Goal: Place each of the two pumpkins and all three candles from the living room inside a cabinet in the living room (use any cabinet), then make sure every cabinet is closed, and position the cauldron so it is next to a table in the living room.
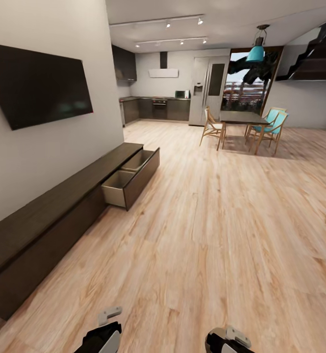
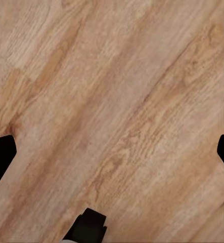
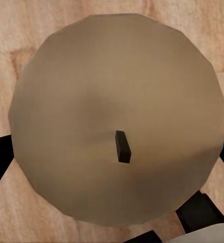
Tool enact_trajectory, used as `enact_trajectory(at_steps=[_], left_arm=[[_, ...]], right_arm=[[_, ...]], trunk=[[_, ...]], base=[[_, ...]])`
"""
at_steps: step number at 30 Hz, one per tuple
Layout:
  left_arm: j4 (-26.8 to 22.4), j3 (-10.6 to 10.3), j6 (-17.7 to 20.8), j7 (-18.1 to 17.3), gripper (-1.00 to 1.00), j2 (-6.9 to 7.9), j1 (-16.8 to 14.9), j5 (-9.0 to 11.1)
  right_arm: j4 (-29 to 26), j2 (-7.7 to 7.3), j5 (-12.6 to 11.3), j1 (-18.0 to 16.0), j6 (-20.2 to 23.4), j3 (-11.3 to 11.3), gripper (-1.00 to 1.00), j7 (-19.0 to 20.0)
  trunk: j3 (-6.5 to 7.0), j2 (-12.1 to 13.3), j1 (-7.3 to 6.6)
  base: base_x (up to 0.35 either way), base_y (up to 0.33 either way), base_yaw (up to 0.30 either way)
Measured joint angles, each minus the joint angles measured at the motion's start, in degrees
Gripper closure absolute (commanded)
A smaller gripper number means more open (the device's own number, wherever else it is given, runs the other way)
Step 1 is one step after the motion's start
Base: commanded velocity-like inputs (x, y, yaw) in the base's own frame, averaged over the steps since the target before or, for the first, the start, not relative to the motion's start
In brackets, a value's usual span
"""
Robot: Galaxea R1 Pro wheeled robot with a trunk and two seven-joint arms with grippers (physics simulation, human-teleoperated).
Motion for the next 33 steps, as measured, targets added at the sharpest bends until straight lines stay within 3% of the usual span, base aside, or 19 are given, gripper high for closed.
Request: enact_trajectory(at_steps=[15,33], left_arm=[[0.01,-0.01,0.0,0.0,-1.0,0.0,0.0,0.0],[-0.02,-0.05,0.01,0.01,-1.0,0.01,0.01,0.02]], right_arm=[[-0.01,0.04,-0.09,-0.01,0.01,-0.05,1.0,0.03],[0.01,0.06,-0.1,-0.04,0.01,-0.06,1.0,0.1]], trunk=[[-0.13,0.0,0.0],[-0.42,0.0,0.0]], base=[[0.327,0.0,-0.259],[0.327,0.0,-0.016]])
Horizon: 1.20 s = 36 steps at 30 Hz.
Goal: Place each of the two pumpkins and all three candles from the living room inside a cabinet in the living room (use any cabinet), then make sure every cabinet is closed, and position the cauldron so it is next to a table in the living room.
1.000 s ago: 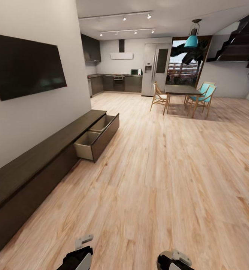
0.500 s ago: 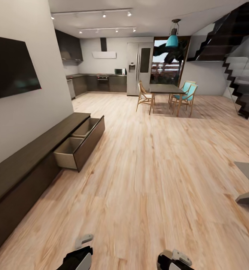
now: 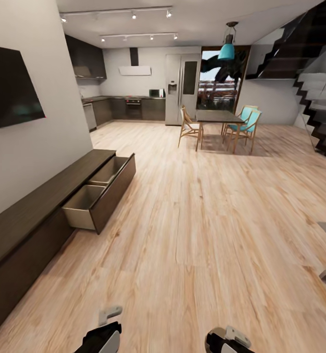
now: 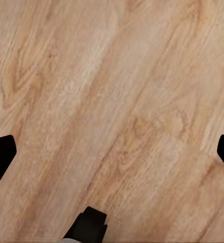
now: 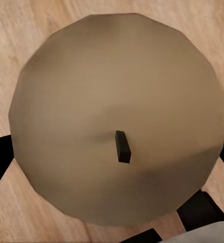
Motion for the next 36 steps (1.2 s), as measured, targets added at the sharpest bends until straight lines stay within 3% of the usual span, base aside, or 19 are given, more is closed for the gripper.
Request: enact_trajectory(at_steps=[13,36], left_arm=[[0.0,0.0,0.0,0.0,-1.0,0.0,0.0,-0.01],[0.0,-0.03,0.0,0.0,-1.0,0.0,0.0,-0.02]], right_arm=[[0.0,0.0,0.02,0.02,0.0,0.04,1.0,0.0],[0.0,0.0,0.03,0.01,0.0,0.09,1.0,0.0]], trunk=[[-1.06,0.0,0.0],[-1.11,0.0,0.0]], base=[[0.327,0.0,0.0],[0.327,0.0,0.0]])
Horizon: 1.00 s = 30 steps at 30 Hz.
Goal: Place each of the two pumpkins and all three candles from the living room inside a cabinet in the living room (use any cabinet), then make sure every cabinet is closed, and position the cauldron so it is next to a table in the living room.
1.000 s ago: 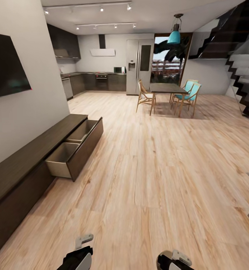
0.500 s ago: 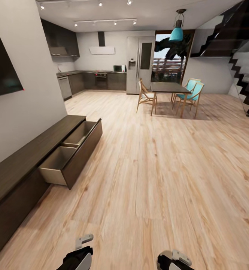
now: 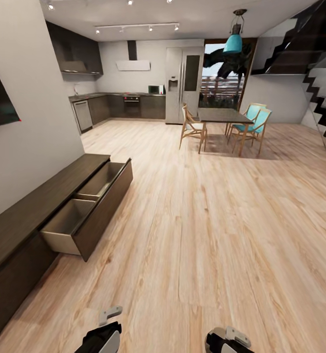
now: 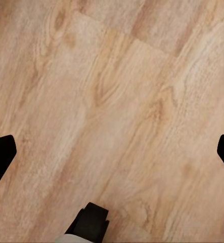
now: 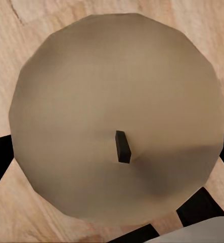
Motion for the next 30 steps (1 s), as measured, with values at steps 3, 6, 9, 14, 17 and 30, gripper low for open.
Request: enact_trajectory(at_steps=[3,6,9,14,17,30], left_arm=[[0.0,0.0,0.0,0.0,-1.0,0.0,0.0,0.0],[0.0,0.0,0.0,0.0,-1.0,0.0,0.0,0.0],[0.0,0.01,0.0,0.0,-1.0,0.0,0.0,0.0],[0.02,-0.02,-0.01,-0.01,-1.0,-0.01,-0.01,0.0],[0.02,-0.02,-0.01,-0.02,-1.0,0.0,-0.01,0.0],[0.0,0.0,0.0,0.0,-1.0,0.0,0.0,0.0]], right_arm=[[0.0,0.0,-0.01,0.01,0.0,-0.02,1.0,0.0],[0.0,0.0,-0.02,0.0,0.0,-0.02,1.0,0.0],[0.0,0.0,-0.02,0.01,0.0,-0.07,1.0,0.0],[-0.01,-0.01,-0.01,-0.01,0.0,-0.05,1.0,-0.01],[0.0,0.0,-0.01,0.01,0.0,-0.03,1.0,-0.01],[0.0,0.0,-0.02,-0.01,0.0,0.01,1.0,-0.02]], trunk=[[0.0,0.0,0.0],[0.0,0.0,0.0],[0.0,0.0,0.0],[0.0,0.0,0.0],[0.0,0.0,0.0],[0.0,0.0,0.0]], base=[[0.327,0.0,0.0],[0.327,0.0,0.0],[0.327,0.0,-0.003],[0.326,-0.023,-0.146],[0.303,-0.15,-0.132],[0.286,-0.14,-0.011]])
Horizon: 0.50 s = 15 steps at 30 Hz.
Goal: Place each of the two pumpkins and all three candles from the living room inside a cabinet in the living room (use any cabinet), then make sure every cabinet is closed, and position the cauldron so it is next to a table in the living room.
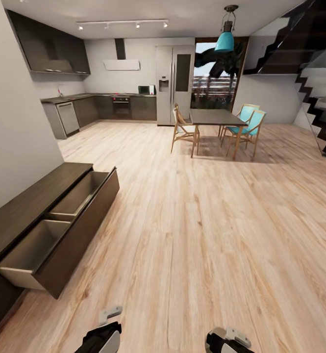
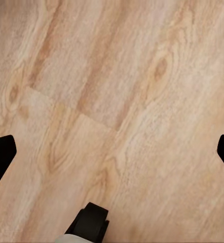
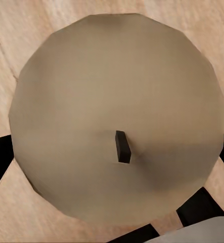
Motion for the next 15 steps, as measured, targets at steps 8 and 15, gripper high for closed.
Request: enact_trajectory(at_steps=[8,15], left_arm=[[0.0,0.0,0.0,0.0,-1.0,0.0,0.0,0.0],[0.0,0.0,0.0,0.0,-1.0,0.0,0.0,0.0]], right_arm=[[0.0,0.0,0.0,0.01,0.0,0.0,1.0,-0.05],[0.0,0.0,-0.01,0.02,0.0,-0.04,1.0,-0.02]], trunk=[[0.0,0.0,0.0],[0.0,0.0,0.0]], base=[[0.313,-0.003,0.0],[0.314,0.0,0.0]])
